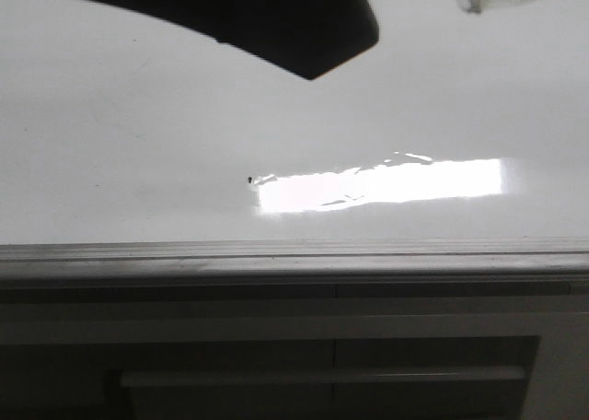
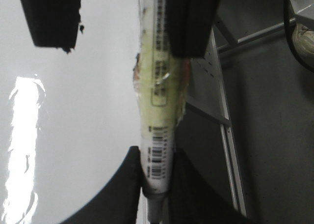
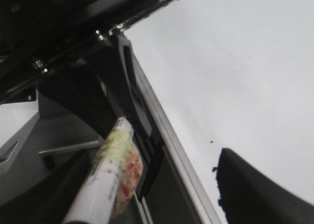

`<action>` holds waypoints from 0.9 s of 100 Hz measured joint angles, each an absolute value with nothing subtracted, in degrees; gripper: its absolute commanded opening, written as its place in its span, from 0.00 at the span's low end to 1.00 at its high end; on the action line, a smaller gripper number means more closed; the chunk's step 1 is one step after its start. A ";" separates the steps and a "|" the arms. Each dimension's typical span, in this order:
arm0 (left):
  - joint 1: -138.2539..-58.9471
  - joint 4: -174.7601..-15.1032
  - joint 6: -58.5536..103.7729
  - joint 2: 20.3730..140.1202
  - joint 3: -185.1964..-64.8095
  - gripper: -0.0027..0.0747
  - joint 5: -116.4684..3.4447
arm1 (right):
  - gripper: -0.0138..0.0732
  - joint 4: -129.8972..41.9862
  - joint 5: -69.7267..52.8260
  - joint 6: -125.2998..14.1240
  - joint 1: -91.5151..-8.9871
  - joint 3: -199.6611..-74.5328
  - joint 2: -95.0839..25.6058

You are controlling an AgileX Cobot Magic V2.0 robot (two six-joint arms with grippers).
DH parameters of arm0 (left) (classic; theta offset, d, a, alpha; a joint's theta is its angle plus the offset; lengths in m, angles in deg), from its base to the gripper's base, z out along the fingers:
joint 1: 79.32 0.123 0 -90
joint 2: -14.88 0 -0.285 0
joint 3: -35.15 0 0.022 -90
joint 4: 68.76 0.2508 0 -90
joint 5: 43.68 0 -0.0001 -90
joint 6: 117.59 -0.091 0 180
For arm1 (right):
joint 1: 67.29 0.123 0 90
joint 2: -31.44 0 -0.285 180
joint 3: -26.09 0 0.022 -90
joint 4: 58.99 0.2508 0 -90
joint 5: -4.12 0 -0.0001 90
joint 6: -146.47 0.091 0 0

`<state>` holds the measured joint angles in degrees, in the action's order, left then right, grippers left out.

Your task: Write number 0 on whiteboard

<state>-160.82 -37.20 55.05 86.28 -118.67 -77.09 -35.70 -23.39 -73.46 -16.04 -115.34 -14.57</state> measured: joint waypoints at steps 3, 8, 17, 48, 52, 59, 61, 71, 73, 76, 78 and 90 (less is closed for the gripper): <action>-160.81 -37.20 55.07 86.28 -118.67 0.01 -77.27 | 0.63 -35.44 -23.67 -73.46 -16.04 -115.51 -15.15; -160.85 -37.20 54.92 86.28 -118.67 0.01 -77.79 | 0.62 -35.34 -24.28 -73.46 -16.04 -115.89 -15.93; -160.94 -37.20 54.92 86.28 -118.67 0.01 -78.34 | 0.60 -35.10 -24.81 -73.46 -16.04 -116.28 -16.79; -160.94 -36.98 54.75 86.28 -118.64 0.01 -79.19 | 0.43 -33.89 -25.73 -73.46 -15.82 -116.48 -19.76; -160.94 -36.98 54.75 86.28 -118.64 0.01 -79.30 | 0.42 -33.77 -25.78 -73.46 -15.82 -116.48 -20.25; -160.94 -36.86 54.75 86.28 -118.64 0.01 -79.60 | 0.39 -33.68 -25.87 -73.46 -15.82 -116.48 -20.94; -160.94 -36.77 54.75 86.28 -118.64 0.01 -79.60 | 0.38 -33.55 -25.87 -73.46 -15.82 -116.48 -21.09; -160.94 -36.66 54.75 86.28 -118.64 0.01 -79.84 | 0.27 -33.46 -26.01 -73.46 -15.82 -116.48 -21.84; -160.94 -36.57 54.75 86.28 -118.64 0.01 -79.97 | 0.23 -33.46 -26.01 -73.49 -15.82 -116.48 -21.95; -160.94 -36.57 54.75 86.28 -118.54 0.01 -80.09 | 0.19 -33.46 -26.01 -73.59 -15.82 -116.48 -22.07; -160.94 -36.57 54.75 86.28 -118.54 0.01 -80.20 | 0.14 -33.46 -26.01 -73.59 -15.82 -116.48 -22.19; -160.94 -36.57 54.75 86.28 -118.54 0.01 -80.43 | 0.07 -33.46 -26.05 -74.05 -15.72 -116.48 -22.40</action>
